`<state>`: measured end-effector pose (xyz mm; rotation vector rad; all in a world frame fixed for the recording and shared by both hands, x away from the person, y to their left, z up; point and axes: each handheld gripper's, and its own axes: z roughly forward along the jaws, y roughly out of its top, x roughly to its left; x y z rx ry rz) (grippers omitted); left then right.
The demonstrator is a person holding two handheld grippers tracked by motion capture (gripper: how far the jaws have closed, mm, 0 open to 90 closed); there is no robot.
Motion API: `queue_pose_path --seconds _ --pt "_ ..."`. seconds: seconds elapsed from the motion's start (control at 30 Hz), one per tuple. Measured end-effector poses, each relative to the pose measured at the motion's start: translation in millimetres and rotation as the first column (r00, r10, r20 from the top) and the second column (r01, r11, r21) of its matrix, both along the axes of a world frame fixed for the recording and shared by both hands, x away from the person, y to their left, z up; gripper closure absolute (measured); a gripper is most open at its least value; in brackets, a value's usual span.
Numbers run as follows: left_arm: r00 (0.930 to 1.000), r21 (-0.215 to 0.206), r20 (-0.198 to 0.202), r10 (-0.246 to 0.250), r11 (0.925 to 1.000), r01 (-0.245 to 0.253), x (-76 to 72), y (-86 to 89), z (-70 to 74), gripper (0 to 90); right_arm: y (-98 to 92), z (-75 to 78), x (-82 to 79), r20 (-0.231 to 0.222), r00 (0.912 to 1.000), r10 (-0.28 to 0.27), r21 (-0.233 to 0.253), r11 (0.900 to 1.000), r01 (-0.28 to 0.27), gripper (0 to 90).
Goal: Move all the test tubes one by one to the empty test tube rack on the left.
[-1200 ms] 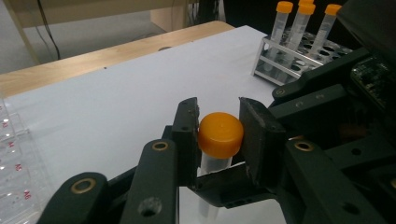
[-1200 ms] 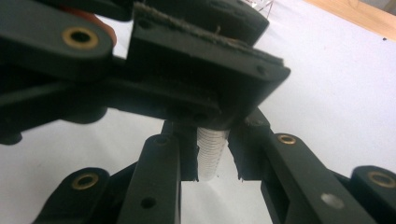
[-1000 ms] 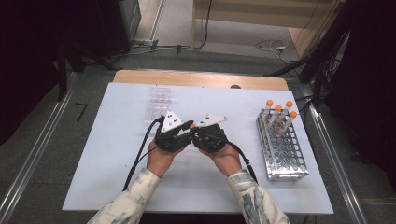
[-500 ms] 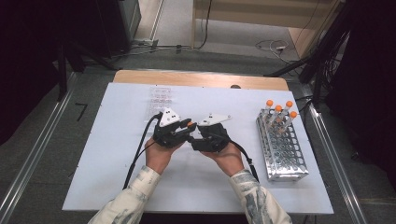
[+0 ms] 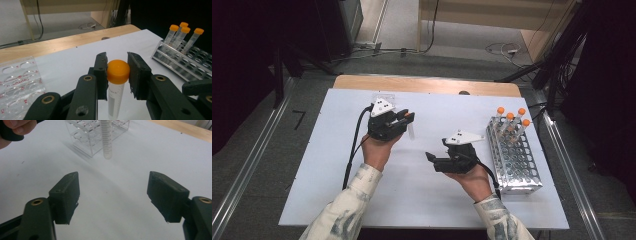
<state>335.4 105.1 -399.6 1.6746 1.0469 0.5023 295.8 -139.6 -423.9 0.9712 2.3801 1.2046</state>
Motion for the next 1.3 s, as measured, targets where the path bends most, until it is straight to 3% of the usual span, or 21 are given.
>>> queue_pose_path --seconds 0.2,0.7,0.8,0.9,1.3 --pt "0.9999 0.014 -0.007 0.011 0.9998 -0.011 6.0 0.1 1.1 71.0 -8.2 -4.2 2.5 -0.015 0.9996 -0.025 -0.003 1.0 0.025 17.2" --pt "0.9973 0.026 -0.018 0.071 0.9972 -0.071 34.5 13.3 16.9 71.0 -14.3 -9.2 7.3 -0.039 0.9975 -0.058 0.001 0.998 0.058 17.1" --pt "0.9949 0.022 -0.026 0.097 0.9951 -0.097 41.9 19.8 18.7 71.0 -15.5 -8.7 7.1 -0.038 0.9973 -0.062 0.009 0.998 0.063 17.2" --pt "0.9908 -0.014 -0.056 0.123 0.9921 -0.124 50.5 28.2 17.8 71.0 -15.0 -9.0 7.1 -0.037 0.9974 -0.062 0.008 0.998 0.062 17.1" --pt "0.9797 0.02 -0.049 0.195 0.9808 -0.194 83.1 40.3 25.6 71.0 -10.8 -15.1 10.4 -0.056 0.9968 -0.057 -0.006 0.998 0.056 17.0"
